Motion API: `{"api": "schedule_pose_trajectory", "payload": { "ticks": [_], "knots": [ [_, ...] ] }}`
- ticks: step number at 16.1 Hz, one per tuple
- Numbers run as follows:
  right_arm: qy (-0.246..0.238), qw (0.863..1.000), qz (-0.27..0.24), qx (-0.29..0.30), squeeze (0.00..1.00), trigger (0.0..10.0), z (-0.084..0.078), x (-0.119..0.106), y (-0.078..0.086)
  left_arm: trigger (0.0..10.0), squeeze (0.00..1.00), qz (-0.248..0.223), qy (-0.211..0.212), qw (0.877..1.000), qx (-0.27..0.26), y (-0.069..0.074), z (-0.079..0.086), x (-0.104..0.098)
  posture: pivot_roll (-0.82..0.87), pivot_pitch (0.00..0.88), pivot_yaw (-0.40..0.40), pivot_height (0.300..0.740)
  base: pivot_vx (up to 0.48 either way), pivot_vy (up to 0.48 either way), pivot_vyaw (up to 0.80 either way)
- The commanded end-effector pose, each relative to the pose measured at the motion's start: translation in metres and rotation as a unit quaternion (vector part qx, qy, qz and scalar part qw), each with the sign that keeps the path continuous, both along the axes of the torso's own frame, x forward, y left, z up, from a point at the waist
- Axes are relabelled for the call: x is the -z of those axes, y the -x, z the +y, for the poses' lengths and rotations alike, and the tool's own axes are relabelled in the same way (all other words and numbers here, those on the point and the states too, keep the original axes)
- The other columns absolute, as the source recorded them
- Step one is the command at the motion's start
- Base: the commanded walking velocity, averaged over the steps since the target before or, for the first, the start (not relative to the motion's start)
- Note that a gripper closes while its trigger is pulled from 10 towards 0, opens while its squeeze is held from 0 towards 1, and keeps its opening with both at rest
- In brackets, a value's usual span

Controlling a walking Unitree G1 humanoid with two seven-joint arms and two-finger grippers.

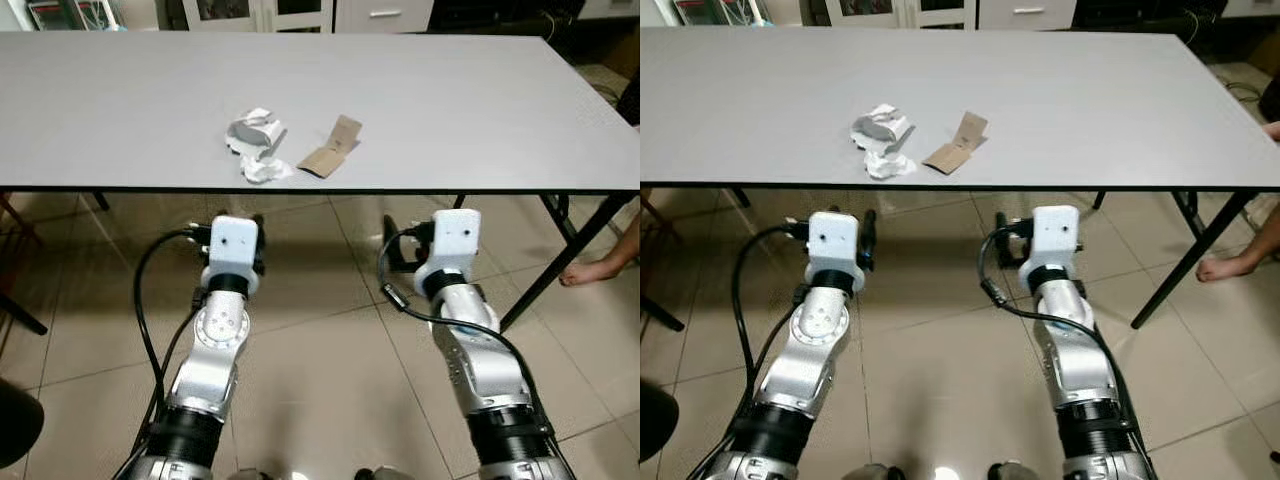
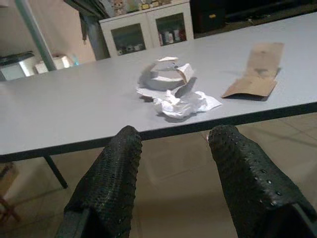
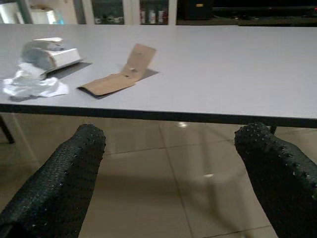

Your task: Picking trash to rubbish bin

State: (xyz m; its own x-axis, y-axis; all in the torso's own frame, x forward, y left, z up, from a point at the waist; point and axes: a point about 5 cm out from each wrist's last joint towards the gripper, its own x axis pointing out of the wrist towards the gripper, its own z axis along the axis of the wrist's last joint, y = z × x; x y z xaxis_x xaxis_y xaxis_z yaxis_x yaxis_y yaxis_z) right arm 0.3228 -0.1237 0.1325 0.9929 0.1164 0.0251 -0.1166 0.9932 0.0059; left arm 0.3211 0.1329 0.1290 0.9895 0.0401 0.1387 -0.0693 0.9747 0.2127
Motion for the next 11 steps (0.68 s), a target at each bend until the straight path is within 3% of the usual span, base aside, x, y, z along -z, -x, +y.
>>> {"api": "schedule_pose_trajectory", "payload": {
  "ticks": [1,4,11],
  "knots": [
    [-0.004,1.0,-0.002,-0.003,0.0,10.0,0.0008,-0.0029,-0.0004,10.0,0.0,0.007,0.001,1.0,-0.01,-0.0012,0.0027,0.0014,-0.04,0.133,0.004,0.74,0.0,0.0,0.0],
    [-0.004,1.0,-0.001,-0.006,0.0,10.0,0.0014,-0.0025,-0.0002,10.0,0.0,0.01,0.002,1.0,-0.013,-0.0014,0.0021,0.0027,-0.04,0.13,0.005,0.74,0.325,0.296,0.0],
    [-0.003,1.0,0.0,-0.014,0.0,10.0,0.0036,-0.0015,0.0002,10.0,0.0,0.012,0.004,1.0,-0.019,-0.0023,0.0018,0.0033,-0.05,0.121,0.007,0.74,0.381,0.0,0.0]
  ]
}}
